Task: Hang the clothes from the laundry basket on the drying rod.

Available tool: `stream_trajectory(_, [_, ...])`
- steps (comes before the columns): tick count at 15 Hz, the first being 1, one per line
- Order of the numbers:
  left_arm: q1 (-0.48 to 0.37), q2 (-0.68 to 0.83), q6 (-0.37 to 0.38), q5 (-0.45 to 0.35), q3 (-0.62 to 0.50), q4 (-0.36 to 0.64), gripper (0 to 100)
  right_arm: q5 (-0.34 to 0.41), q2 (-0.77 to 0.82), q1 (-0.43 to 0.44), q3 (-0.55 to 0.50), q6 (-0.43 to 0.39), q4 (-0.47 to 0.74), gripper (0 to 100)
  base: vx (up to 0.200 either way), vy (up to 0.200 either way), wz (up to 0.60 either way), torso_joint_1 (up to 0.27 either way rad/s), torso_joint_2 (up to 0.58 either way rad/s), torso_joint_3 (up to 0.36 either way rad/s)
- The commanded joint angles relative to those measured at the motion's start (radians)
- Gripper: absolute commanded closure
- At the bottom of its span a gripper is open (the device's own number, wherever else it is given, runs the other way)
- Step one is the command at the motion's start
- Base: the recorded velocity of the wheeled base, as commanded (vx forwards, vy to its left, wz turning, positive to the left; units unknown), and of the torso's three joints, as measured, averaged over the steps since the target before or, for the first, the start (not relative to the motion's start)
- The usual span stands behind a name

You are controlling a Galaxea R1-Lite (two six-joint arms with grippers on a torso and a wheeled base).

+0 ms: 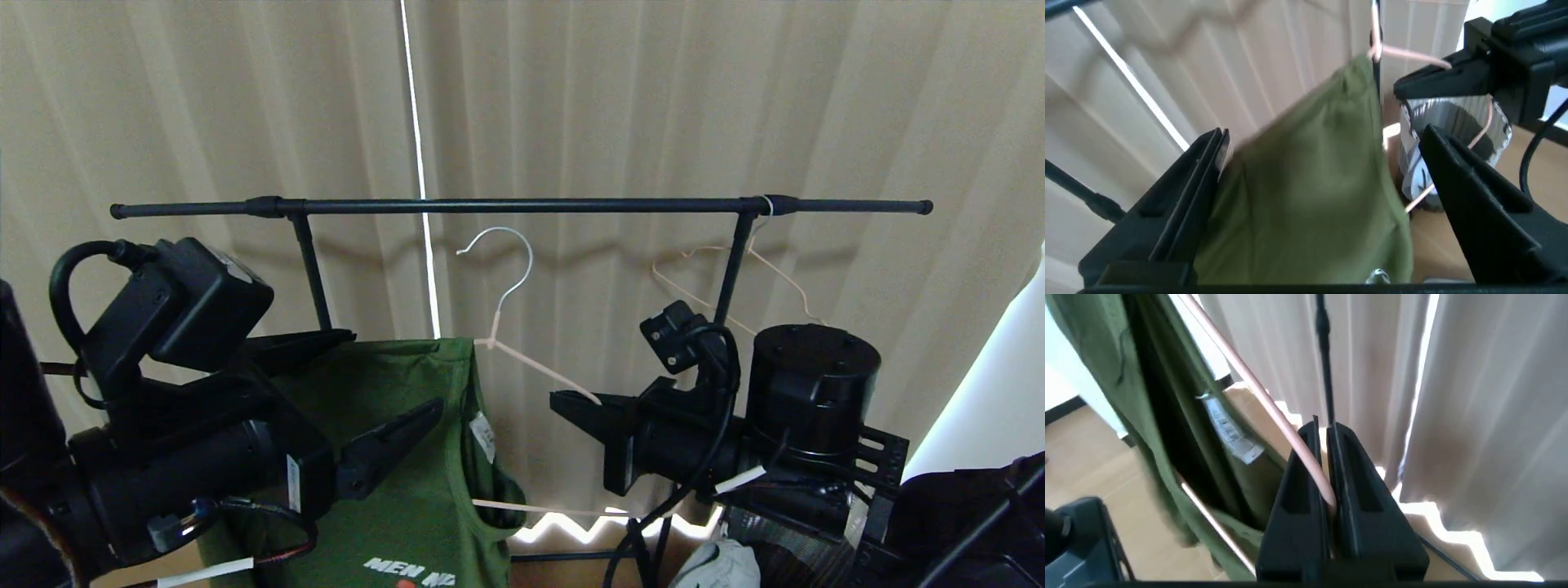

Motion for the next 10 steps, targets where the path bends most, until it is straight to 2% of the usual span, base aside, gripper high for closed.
stream_trajectory(1, [0.002, -0.006, 0.001, 0.001, 0.007, -0.004, 0, 0.001, -0.013, -0.012, 0.0, -0.001, 0.0, 100, 0.0, 0.0, 0.0, 0.0, 0.0, 0.0])
stream_trajectory(4, [0.008, -0.016, 0.051, 0.001, 0.024, -0.006, 0, 0.001, -0.039, -0.08, 0.008, -0.062, 0.013, 100, 0.0, 0.0, 0.0, 0.0, 0.0, 0.0])
stream_trajectory(5, [0.035, -0.013, 0.08, -0.004, 0.02, -0.006, 0, 0.001, -0.05, -0.095, 0.006, -0.091, 0.017, 100, 0.0, 0.0, 0.0, 0.0, 0.0, 0.0])
stream_trajectory(7, [0.068, -0.004, 0.16, -0.027, 0.024, -0.007, 0, 0.001, -0.076, -0.104, 0.012, -0.156, 0.06, 100, 0.0, 0.0, 0.0, 0.0, 0.0, 0.0])
stream_trajectory(10, [0.087, -0.004, 0.209, -0.091, 0.014, -0.017, 0, 0.002, -0.083, -0.101, 0.023, -0.229, 0.065, 100, 0.0, 0.0, 0.0, 0.0, 0.0, 0.0])
